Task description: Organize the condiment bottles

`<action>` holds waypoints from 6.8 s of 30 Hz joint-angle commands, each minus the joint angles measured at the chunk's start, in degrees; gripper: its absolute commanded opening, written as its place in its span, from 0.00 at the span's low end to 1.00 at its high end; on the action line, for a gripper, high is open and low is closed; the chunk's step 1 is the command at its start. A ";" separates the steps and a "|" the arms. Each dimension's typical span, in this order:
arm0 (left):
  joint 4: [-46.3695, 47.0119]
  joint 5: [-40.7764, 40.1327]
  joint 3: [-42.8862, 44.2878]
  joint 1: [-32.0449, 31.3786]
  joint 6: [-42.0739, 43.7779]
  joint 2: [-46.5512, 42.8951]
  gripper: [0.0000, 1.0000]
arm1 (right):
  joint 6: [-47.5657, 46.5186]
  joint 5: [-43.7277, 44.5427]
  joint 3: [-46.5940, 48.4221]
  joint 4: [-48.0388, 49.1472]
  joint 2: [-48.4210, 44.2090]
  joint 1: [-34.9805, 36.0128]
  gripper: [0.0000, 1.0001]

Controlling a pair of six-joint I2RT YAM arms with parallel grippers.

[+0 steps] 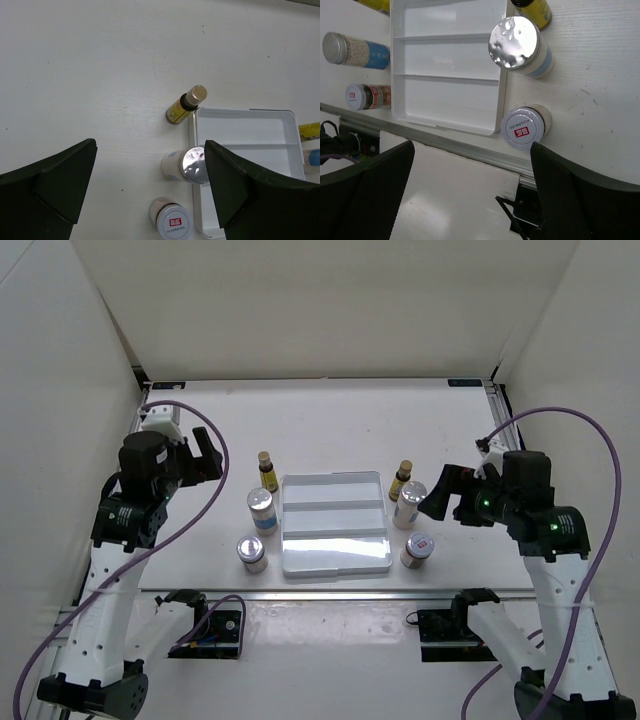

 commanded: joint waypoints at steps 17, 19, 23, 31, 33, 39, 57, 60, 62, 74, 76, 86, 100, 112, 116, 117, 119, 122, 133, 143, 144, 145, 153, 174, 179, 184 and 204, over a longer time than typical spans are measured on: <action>-0.43 -0.46 -2.67 -0.04 -2.19 3.14 0.99 | 4.88 21.46 -3.66 -5.04 8.90 14.35 0.98; -0.43 -0.45 -2.67 -0.04 -2.19 3.15 0.99 | 6.46 22.18 -3.66 -5.04 9.69 15.40 0.98; -0.43 -0.45 -2.67 -0.04 -2.19 2.62 0.99 | 9.62 22.18 -4.71 -2.23 10.32 15.41 0.98; -0.43 -0.98 -2.67 -0.04 -2.19 2.00 0.99 | 22.73 26.38 -14.21 4.45 6.01 19.97 1.00; -0.43 -0.98 -2.67 -0.04 -2.19 2.00 0.99 | 23.95 27.62 -14.74 3.15 6.54 19.98 1.00; -0.43 -1.50 -2.67 -0.04 -2.19 2.00 0.99 | 25.81 32.55 -13.33 1.82 8.38 22.00 1.00; -0.43 -1.51 -2.67 -0.04 -2.19 2.00 0.99 | 28.00 29.38 -17.10 5.16 17.35 24.64 0.84; -0.43 -1.51 -2.67 -0.04 -2.19 2.00 0.99 | 28.53 28.86 -18.86 6.29 16.73 24.64 0.74; -0.43 -1.51 -2.67 -0.04 -2.19 2.00 0.99 | 28.53 28.85 -19.65 6.30 16.73 24.64 0.72; -0.43 -1.51 -2.67 -0.04 -2.19 2.00 0.99 | 29.59 30.34 -18.00 2.70 12.08 26.64 0.36; -0.43 -1.51 -2.67 -0.04 -2.19 2.00 0.99 | 30.55 32.27 -16.41 0.68 9.27 28.14 0.29; -0.43 -0.98 -2.67 -0.04 -2.19 2.53 0.99 | 28.97 32.37 -7.27 3.31 9.25 39.04 0.23; -0.43 -0.98 -2.67 -0.04 -2.19 2.53 0.99 | 27.21 31.59 -6.91 15.52 25.34 45.03 0.23; -0.43 -1.50 -2.67 -0.04 -2.19 3.59 0.99 | 27.74 29.47 -9.81 18.17 31.67 45.03 0.41; -0.43 -2.56 -3.19 -0.04 -3.42 3.59 0.99 | 27.74 29.47 -9.81 18.17 32.81 45.03 0.53; -0.43 -3.08 -3.72 -0.04 -3.95 3.59 0.99 | 27.74 29.47 -9.29 17.56 32.82 45.03 0.64; -0.43 -3.09 -4.50 -0.04 -4.47 3.59 0.99 | 27.74 30.08 -8.15 16.24 33.34 46.34 0.76; 0.18 -3.62 -6.26 -0.04 -5.53 3.59 0.99 | 28.26 34.37 -4.64 12.20 32.64 49.40 1.00; 1.60 0.59 -11.54 -1.18 -10.89 5.35 0.99 | 32.48 49.86 6.91 -4.25 14.47 57.42 1.00; -7.27 14.30 -11.54 -2.41 -14.84 -4.93 0.94 | 28.10 46.87 -3.40 1.30 -13.58 57.42 1.00; -8.15 15.01 -11.54 -2.41 -15.90 -5.46 0.94 | 27.57 46.87 -3.40 0.16 -13.59 57.42 1.00; -8.68 16.23 -11.54 -2.41 -16.43 -5.47 0.94 | 27.56 46.87 -2.88 -0.55 -14.11 57.42 1.00; -9.92 18.88 -19.00 -4.52 -24.86 -5.47 0.89 | 32.22 54.33 5.90 -14.16 -5.52 57.42 1.00; -12.81 12.20 -21.13 -4.52 -29.70 -7.31 1.00 | 38.64 53.99 6.80 -20.42 0.91 57.42 1.00; -14.05 16.24 -18.67 -4.52 -26.21 -2.14 1.00 | 39.78 53.38 5.75 -18.94 0.39 57.42 1.00; -15.36 11.53 -16.83 -7.42 -25.22 0.87 1.00 | 40.04 52.23 4.78 -18.65 -0.32 57.42 1.00; -18.00 7.19 -15.85 -11.73 -26.45 6.92 1.00 | 42.07 53.46 3.63 -22.97 6.79 57.42 1.00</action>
